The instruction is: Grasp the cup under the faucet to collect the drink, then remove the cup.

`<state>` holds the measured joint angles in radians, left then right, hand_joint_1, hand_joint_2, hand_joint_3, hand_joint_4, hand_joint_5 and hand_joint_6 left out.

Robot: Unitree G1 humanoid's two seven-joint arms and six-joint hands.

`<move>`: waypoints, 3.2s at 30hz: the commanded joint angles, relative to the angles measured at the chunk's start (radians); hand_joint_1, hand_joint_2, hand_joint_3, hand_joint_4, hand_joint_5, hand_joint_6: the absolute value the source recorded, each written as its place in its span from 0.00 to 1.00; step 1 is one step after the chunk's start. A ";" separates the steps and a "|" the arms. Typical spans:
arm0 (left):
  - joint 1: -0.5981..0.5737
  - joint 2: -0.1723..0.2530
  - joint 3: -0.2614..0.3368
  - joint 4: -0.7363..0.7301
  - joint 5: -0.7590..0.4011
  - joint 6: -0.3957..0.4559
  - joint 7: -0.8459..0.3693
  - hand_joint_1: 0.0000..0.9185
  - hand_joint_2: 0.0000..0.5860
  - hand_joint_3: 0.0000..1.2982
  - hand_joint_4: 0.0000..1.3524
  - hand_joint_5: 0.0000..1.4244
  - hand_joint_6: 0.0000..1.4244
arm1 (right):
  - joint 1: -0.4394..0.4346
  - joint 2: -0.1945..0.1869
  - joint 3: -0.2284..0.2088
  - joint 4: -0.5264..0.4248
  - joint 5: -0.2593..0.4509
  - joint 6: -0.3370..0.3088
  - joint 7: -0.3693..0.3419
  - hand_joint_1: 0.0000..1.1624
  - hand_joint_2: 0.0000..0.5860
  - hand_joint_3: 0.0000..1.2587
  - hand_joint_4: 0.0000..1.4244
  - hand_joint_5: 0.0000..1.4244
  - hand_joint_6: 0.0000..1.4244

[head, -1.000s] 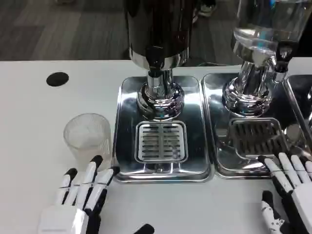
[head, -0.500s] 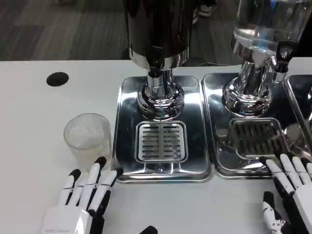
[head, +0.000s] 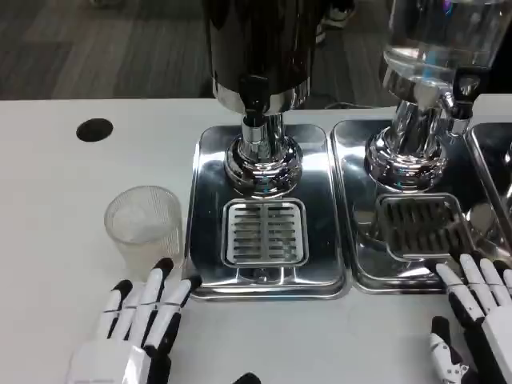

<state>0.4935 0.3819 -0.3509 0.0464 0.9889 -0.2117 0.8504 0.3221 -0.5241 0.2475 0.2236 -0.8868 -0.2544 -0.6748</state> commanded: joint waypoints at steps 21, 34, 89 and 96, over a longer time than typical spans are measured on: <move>-0.191 -0.021 0.286 -0.242 -0.238 0.203 -0.481 0.00 0.03 0.02 0.00 0.00 0.00 | 0.017 0.007 -0.028 0.019 0.048 -0.032 -0.013 0.11 0.95 0.11 0.00 0.00 0.00; -0.370 -0.019 0.267 -0.076 -0.246 0.309 -0.578 0.00 0.00 0.03 0.00 0.02 0.01 | 0.009 0.009 -0.027 0.039 0.068 -0.041 -0.004 0.11 0.95 0.12 0.00 0.00 0.00; -0.523 -0.074 0.137 0.143 -0.228 0.434 -0.540 0.51 0.08 0.54 0.50 0.70 0.97 | 0.032 0.015 -0.057 0.122 0.137 -0.146 -0.034 0.12 0.95 0.22 0.00 0.00 0.06; -0.509 -0.094 0.139 0.132 -0.232 0.421 -0.446 0.57 0.04 0.60 0.57 0.72 0.98 | 0.031 0.015 -0.059 0.134 0.140 -0.153 -0.033 0.12 0.95 0.23 0.00 0.00 0.06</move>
<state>-0.0371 0.3032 -0.2021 0.1823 0.7560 0.2199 0.3838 0.3538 -0.5136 0.1978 0.3498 -0.7561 -0.3983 -0.6936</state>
